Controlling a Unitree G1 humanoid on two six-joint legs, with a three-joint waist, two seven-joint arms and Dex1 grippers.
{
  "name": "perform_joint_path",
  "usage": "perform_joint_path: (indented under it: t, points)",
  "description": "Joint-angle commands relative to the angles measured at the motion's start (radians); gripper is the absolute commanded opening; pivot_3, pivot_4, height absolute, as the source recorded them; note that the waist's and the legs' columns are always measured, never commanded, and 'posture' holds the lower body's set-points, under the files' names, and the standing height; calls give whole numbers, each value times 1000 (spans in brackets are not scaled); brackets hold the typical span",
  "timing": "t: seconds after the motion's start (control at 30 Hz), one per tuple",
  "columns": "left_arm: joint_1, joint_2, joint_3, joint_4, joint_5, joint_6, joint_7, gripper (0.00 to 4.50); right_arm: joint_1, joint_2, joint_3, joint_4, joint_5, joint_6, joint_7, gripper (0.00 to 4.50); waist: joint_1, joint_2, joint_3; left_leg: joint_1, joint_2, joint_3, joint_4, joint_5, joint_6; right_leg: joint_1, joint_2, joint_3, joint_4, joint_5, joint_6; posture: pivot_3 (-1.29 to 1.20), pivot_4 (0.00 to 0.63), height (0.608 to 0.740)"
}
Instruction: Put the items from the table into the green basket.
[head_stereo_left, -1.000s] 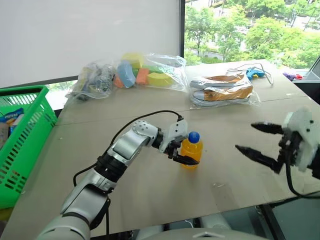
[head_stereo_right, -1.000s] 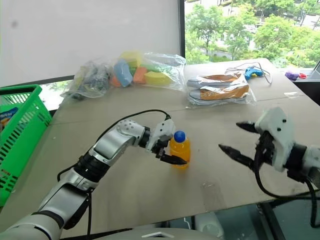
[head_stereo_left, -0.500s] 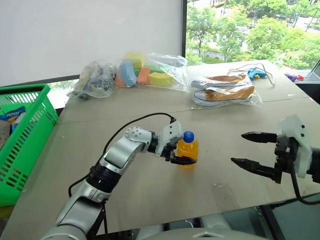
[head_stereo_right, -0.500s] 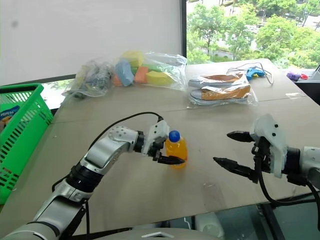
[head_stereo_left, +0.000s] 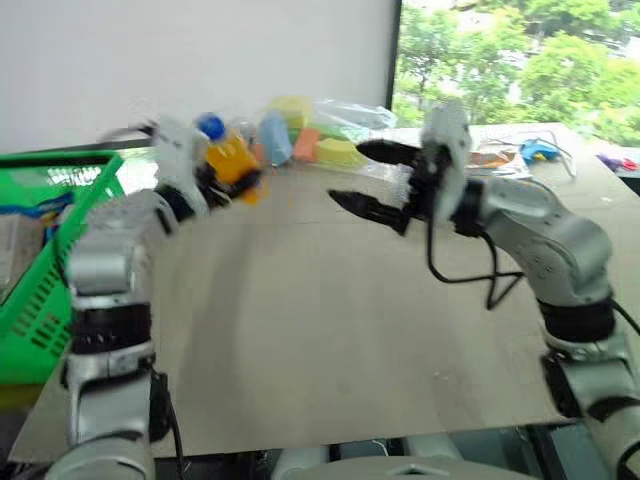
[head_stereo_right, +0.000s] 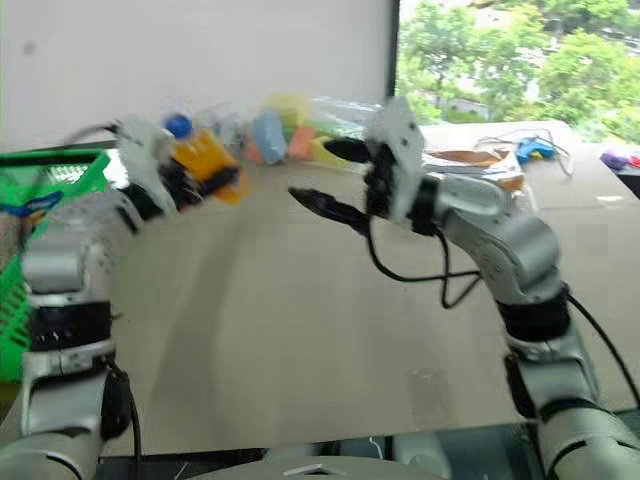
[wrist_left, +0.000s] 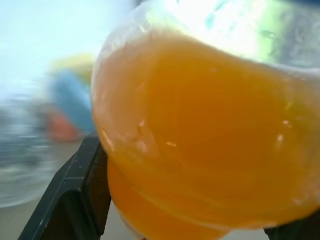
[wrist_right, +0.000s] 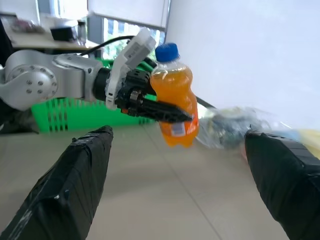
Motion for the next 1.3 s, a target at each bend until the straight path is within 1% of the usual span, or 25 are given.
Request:
perform_joint_path:
  t: [0.03, 0.17, 0.23, 0.27, 0.4, 0.53, 0.73, 0.8, 1.07, 1.3]
  points:
    - [-71, 94, 49, 75, 63, -106, 56, 2997, -68, 70, 12, 49, -23, -36, 11, 4500, 20, -1, -1, 0, -1, -1, 0, 0, 0, 0, -1, 0, 1, 0, 0, 123, 0, 740]
    - [-163, 224, 49, 356, 136, -245, 82, 2997, -149, 168, 19, 82, -19, -22, 24, 4500, 61, -3, -1, -1, -6, -4, -5, -1, 0, -2, -4, -2, -1, 0, 0, 155, 0, 740]
    - [-206, 256, 33, 490, 159, -320, 70, 2997, -171, 194, 15, 85, -17, -22, 35, 4500, 75, -6, -3, -1, -8, -5, -6, -1, 0, -2, -4, -3, -1, 0, 0, 155, 0, 740]
    - [-229, 266, 23, 564, 168, -336, 62, 2997, -179, 202, 12, 89, -19, -24, 40, 4500, 85, -9, -4, -1, -8, -6, -6, -1, 0, -2, -4, -3, -1, 0, 0, 154, 0, 740]
    - [-301, 286, -36, 822, 221, -442, 28, 2997, -196, 209, 14, 103, -42, -27, 49, 4500, 98, -12, -6, 1, -9, -7, -6, -1, -1, 1, -3, -5, -2, 0, 0, 141, 0, 740]
    - [-351, 288, -84, 967, 263, -518, 9, 2997, -192, 197, 21, 97, -71, -8, 46, 4500, 104, -16, -7, 1, -8, -7, -4, 1, -2, 2, -2, -5, -2, 0, 0, 117, 0, 740]
    - [-379, 276, -104, 1080, 285, -586, 38, 2997, -168, 172, 31, 63, -84, 25, 54, 4500, 96, -17, -8, 1, -2, -8, -4, 3, -6, 1, 0, -7, 1, 1, -2, 88, 0, 740]
    - [-381, 274, -104, 1097, 287, -595, 42, 2997, -166, 171, 31, 59, -86, 32, 56, 4500, 82, -17, -8, 1, -2, -8, -4, 3, -6, 1, 0, -7, 1, 1, -2, 84, 0, 740]
    - [-364, 270, -97, 1112, 281, -610, 38, 2997, -161, 168, 36, 60, -107, 32, 59, 4500, 48, -17, -8, 1, -3, -8, -4, 2, -5, 1, -1, -6, 1, 1, -2, 100, 0, 740]
    - [-352, 276, -89, 1111, 272, -613, 28, 2997, -168, 173, 34, 70, -114, 27, 64, 4500, 48, -17, -8, 1, -2, -7, -4, 2, -5, 0, 0, -6, 2, 1, -2, 111, 0, 740]
